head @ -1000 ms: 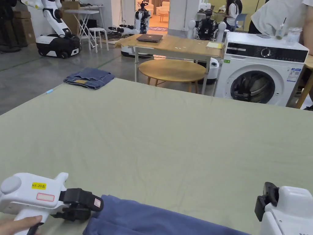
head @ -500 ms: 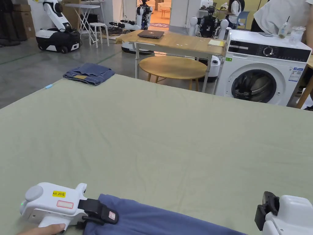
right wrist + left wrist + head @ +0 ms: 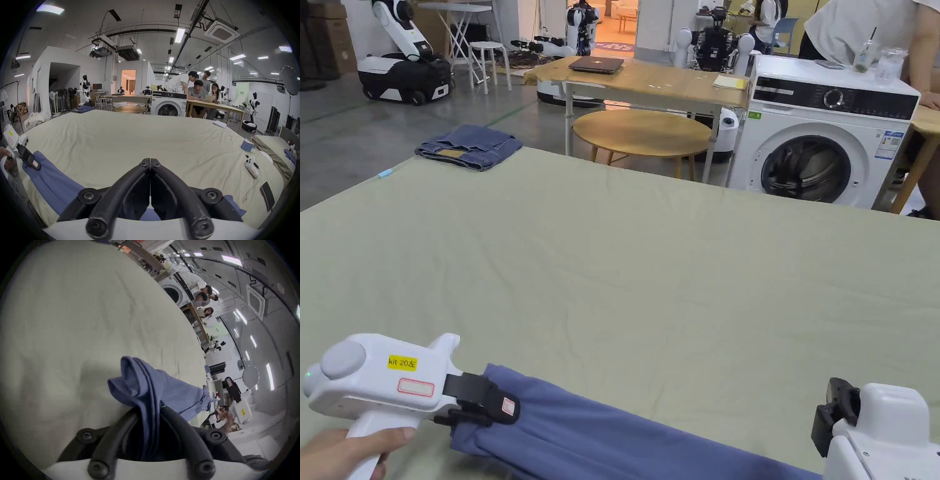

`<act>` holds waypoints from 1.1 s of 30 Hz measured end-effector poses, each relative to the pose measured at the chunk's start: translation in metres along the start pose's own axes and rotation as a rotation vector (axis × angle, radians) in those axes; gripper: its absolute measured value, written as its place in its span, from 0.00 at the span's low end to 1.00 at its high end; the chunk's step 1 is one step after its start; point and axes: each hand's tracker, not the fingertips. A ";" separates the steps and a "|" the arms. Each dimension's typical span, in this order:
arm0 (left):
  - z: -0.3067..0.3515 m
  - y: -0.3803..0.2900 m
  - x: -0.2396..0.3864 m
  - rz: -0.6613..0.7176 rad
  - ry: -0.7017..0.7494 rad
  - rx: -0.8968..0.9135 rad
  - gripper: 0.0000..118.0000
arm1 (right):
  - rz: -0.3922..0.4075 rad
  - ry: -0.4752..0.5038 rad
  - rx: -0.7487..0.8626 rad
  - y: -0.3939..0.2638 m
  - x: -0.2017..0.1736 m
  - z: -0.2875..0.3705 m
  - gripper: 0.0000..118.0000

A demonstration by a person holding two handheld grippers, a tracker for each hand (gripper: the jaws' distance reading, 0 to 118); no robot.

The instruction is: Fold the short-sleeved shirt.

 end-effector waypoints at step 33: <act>-0.070 -0.010 0.153 -0.215 0.092 -0.207 0.00 | -0.028 0.003 0.030 0.005 0.015 0.015 0.00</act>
